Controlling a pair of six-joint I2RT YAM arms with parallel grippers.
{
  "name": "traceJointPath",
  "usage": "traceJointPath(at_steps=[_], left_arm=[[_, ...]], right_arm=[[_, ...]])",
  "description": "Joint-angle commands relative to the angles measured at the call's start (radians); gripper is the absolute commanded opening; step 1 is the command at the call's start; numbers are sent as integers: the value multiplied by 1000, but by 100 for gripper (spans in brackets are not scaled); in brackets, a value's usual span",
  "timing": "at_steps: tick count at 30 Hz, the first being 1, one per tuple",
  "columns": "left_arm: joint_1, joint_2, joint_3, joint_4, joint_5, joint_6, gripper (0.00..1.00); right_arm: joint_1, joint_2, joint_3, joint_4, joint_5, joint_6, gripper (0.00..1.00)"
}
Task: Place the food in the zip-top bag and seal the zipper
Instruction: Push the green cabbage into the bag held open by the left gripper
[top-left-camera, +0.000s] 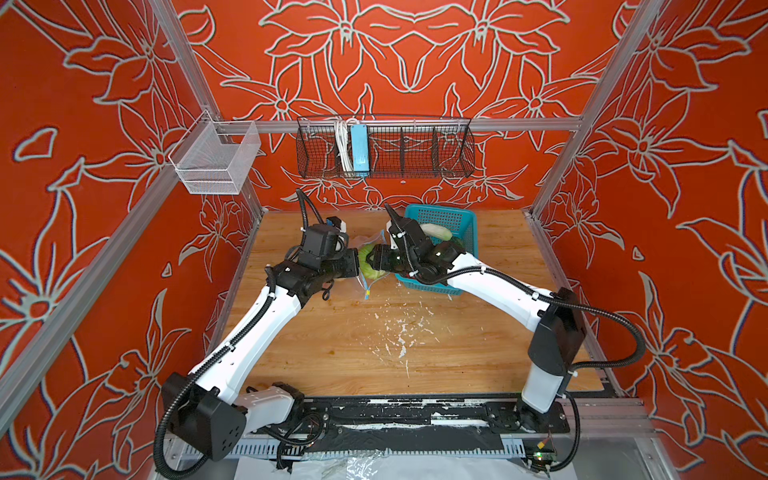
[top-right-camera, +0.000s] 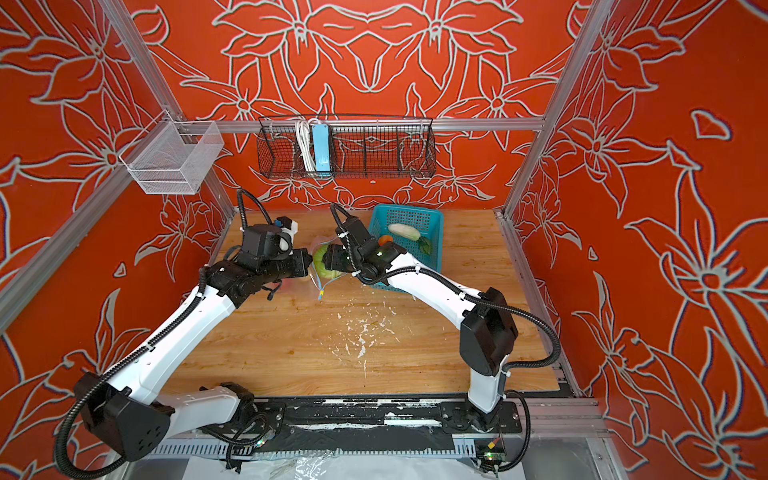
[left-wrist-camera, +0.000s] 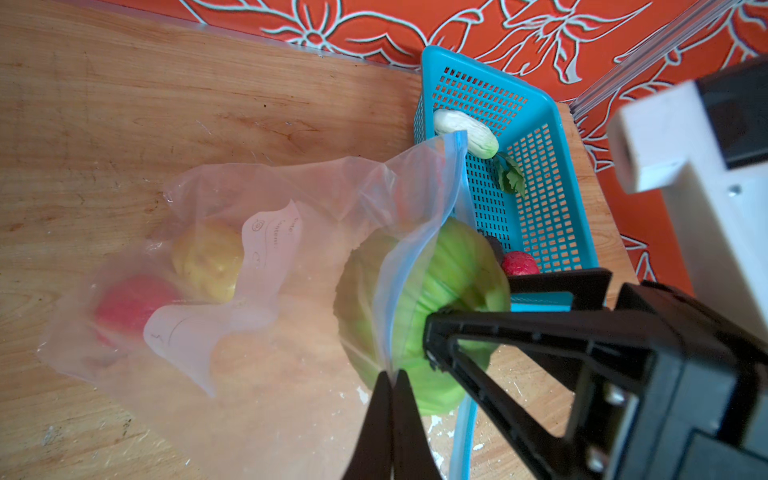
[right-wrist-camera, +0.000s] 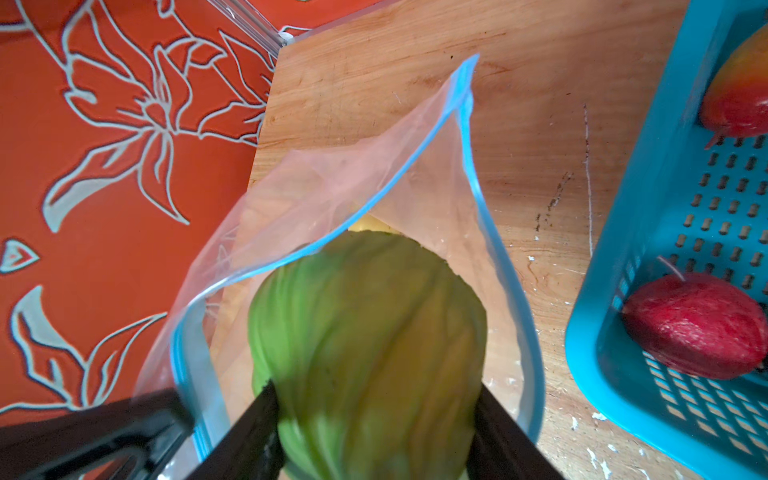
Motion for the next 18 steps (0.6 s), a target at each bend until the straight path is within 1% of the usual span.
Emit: traceJointPath(at_steps=[1,9,18], left_arm=[[8,-22,-11,15,16,-5,0],[10,-29,-10,15,19,-6,0],[13,-31,-9,13,21,-7,0]], right_arm=[[9,16,48,13,1,20,64],[9,55,88,-2,-15,22,68],[9,65,92,4,-16,28,74]])
